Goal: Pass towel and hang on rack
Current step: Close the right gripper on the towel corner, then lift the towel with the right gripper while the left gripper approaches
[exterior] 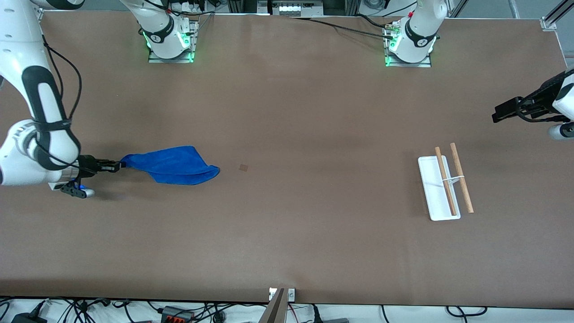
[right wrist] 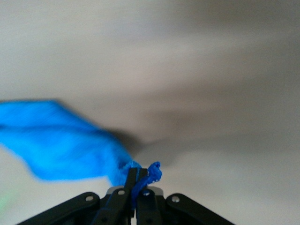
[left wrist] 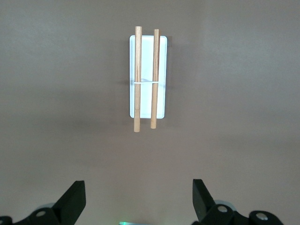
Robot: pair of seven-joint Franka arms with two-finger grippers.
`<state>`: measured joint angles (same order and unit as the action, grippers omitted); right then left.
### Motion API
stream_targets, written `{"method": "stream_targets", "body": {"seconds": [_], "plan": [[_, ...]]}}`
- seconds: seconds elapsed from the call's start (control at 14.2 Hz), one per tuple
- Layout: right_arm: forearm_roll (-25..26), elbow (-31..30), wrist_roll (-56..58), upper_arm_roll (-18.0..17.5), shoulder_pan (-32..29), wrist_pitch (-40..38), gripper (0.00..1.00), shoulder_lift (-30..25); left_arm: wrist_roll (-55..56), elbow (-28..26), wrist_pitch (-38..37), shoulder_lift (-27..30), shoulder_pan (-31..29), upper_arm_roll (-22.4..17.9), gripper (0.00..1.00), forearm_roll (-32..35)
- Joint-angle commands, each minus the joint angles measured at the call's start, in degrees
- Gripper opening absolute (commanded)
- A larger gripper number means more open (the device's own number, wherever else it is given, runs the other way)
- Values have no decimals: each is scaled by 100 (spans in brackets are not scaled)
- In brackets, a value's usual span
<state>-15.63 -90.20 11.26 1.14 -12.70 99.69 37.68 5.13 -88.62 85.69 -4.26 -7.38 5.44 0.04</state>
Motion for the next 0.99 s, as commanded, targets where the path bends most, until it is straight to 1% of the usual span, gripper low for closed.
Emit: {"method": "stream_targets", "body": {"seconds": [0.0, 0.07, 0.21, 0.28, 0.35, 0.49, 0.56, 0.63, 0.78, 0.92], "plan": [[-54, 1272, 104, -9, 320, -1300, 0, -138, -38, -33, -9, 48, -9, 27, 100, 5], [-54, 1668, 95, -18, 565, -1582, 0, -138, -39, -33, -9, 48, -9, 27, 100, 5], [-54, 2223, 87, -18, 1127, -1952, 0, -208, -30, -33, 0, 39, -9, 27, 100, 5], [-37, 2365, 113, -9, 1469, -1962, 0, -356, -30, -24, 0, 39, -17, 27, 100, 5], [-45, 2454, 130, -9, 1794, -1928, 0, -384, -38, -24, 0, 39, -26, 27, 100, 5], [-72, 2822, 34, -9, 2550, -1919, 0, -489, -21, -24, -9, 48, -17, 27, 100, 5], [-63, 2919, 34, 0, 2849, -1736, 0, -498, -12, -24, -9, 39, -17, 27, 100, 5], [-37, 2999, 42, 17, 3174, -1395, 0, -550, -3, -24, -9, 39, -17, 27, 100, 5], [-72, 3105, 25, -9, 3545, -919, 0, -604, -30, -15, -9, 30, -17, 27, 100, 22], [-125, 3105, 34, -183, 3958, -147, 0, -604, 5, 107, -9, -101, 18, 27, 100, 75]]}}
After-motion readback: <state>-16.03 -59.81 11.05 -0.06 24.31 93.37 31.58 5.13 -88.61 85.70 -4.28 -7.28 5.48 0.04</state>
